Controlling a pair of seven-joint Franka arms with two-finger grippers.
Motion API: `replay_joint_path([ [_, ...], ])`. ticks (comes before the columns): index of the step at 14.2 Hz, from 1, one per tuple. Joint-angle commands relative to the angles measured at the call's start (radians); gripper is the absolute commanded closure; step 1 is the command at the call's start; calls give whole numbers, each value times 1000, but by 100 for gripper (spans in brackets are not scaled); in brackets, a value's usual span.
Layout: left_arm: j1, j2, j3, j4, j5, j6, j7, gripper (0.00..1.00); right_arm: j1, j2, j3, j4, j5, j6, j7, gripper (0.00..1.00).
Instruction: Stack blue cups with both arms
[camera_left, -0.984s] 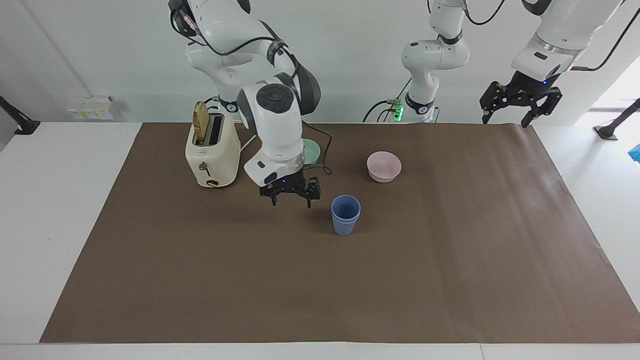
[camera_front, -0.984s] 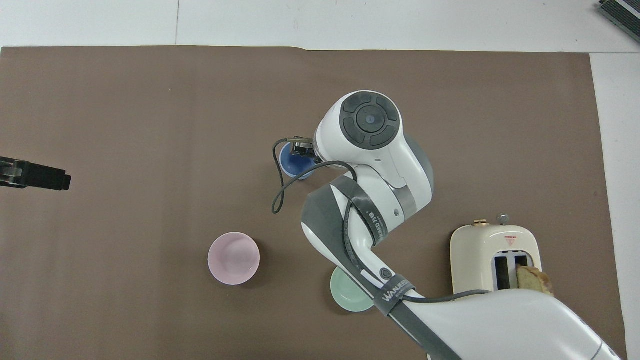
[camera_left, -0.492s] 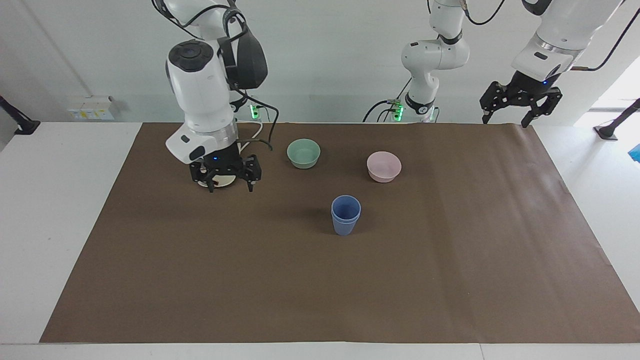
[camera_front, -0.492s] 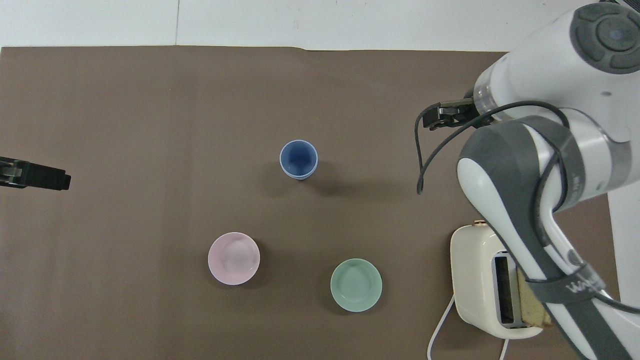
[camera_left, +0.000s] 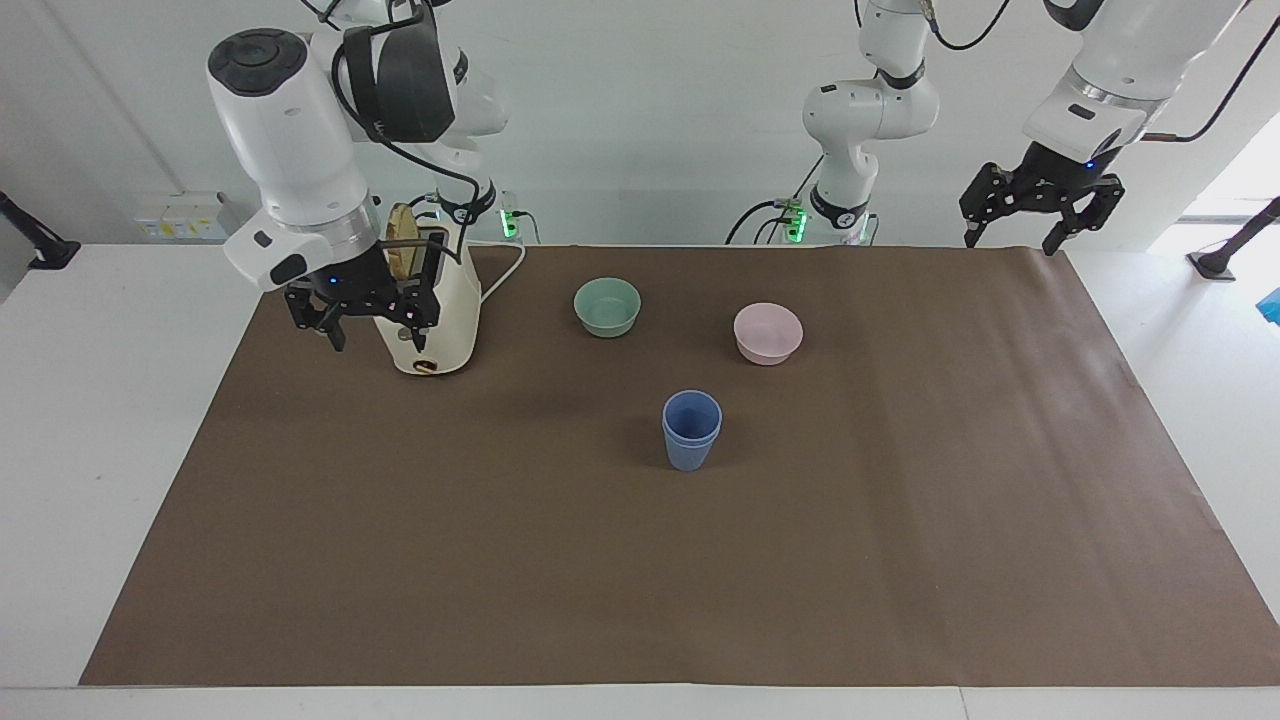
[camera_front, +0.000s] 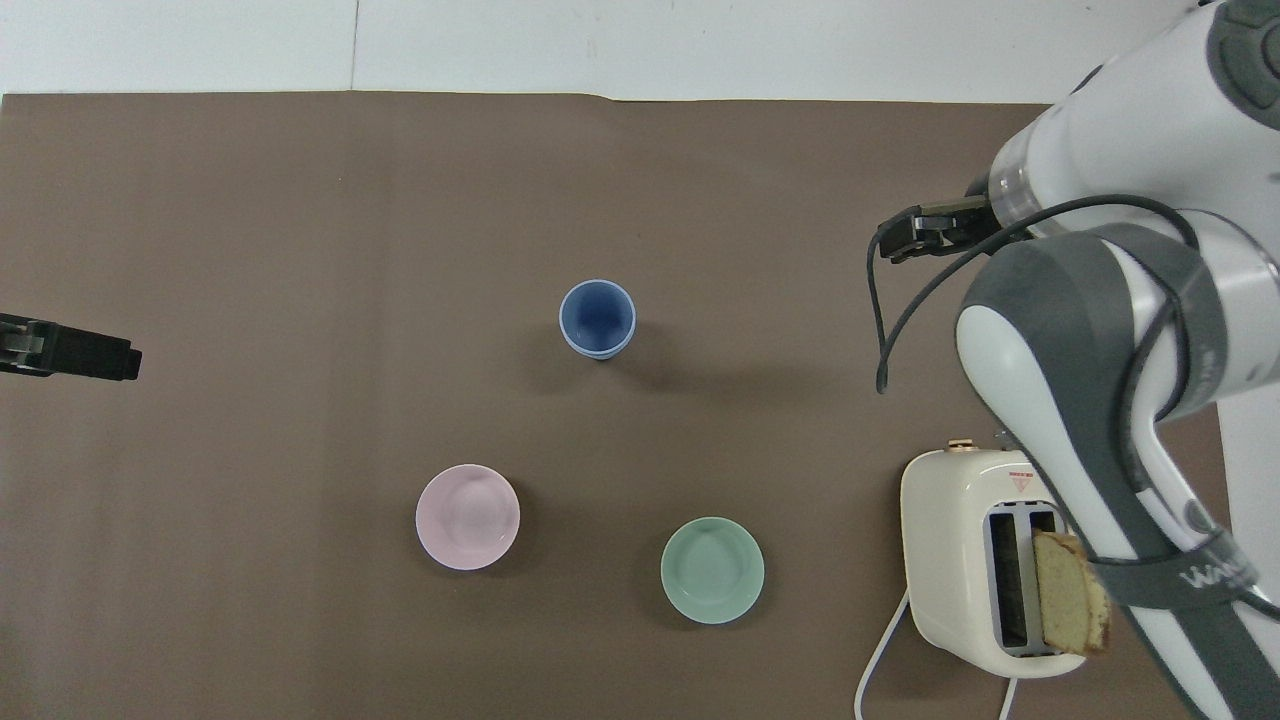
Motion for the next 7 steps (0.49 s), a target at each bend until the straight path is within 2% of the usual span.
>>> replay_joint_path([
  [1,5,-22,0,-24,-10,0,5,0,-56,-49,13,-12,51,-30,-54,0],
  [7,5,-22,0,-24,-10,0,5,0,-97,-92,11,-12,80,-69,-59,0],
])
